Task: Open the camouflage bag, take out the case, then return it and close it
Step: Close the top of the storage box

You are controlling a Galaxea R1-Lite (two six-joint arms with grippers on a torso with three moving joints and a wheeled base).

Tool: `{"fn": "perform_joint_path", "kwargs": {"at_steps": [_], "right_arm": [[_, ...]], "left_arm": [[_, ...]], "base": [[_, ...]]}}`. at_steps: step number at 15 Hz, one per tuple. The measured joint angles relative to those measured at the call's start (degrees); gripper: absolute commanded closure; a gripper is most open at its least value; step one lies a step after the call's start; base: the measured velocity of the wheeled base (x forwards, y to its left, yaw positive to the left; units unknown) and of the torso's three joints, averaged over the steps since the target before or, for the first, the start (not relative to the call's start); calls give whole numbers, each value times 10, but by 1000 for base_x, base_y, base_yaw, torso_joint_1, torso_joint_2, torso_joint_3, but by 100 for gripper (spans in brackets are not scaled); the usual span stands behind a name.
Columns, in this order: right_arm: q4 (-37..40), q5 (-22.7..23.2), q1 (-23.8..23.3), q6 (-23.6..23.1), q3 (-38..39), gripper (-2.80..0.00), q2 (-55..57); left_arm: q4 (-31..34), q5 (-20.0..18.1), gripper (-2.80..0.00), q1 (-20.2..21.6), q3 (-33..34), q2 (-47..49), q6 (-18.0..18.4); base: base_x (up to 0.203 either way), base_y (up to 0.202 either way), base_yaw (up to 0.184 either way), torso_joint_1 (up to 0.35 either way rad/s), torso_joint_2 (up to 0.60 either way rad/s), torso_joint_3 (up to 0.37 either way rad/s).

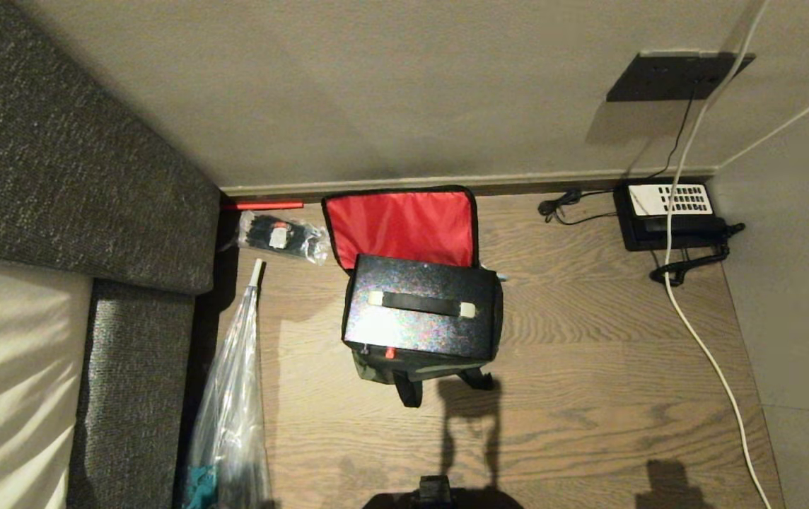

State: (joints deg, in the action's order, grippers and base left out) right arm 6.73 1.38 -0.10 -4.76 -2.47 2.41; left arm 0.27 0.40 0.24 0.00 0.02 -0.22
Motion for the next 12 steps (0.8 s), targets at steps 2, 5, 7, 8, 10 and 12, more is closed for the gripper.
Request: {"fn": "perform_joint_path", "kwargs": {"at_steps": [2, 5, 7, 8, 10, 12], "right_arm": [[0, 0, 0, -2, -1, 0, 0], [0, 0, 0, -3, -1, 0, 0], [0, 0, 0, -3, -1, 0, 0], [0, 0, 0, -3, -1, 0, 0], [0, 1, 0, -3, -1, 0, 0], [0, 1, 0, -3, -1, 0, 0]], "left_arm": [[-1, 0, 0, 0, 0, 0, 0], [-1, 0, 0, 0, 0, 0, -1], [0, 0, 0, 0, 0, 0, -2], [0, 0, 0, 0, 0, 0, -3], [0, 0, 0, 0, 0, 0, -2], [0, 0, 0, 0, 0, 0, -2]], "base": [[183, 0, 0, 3, 1, -2], [139, 0, 1, 2, 2, 2], [0, 0, 0, 0, 0, 0], [0, 0, 0, 0, 0, 0], [0, 0, 0, 0, 0, 0], [0, 0, 0, 0, 0, 0]]}}
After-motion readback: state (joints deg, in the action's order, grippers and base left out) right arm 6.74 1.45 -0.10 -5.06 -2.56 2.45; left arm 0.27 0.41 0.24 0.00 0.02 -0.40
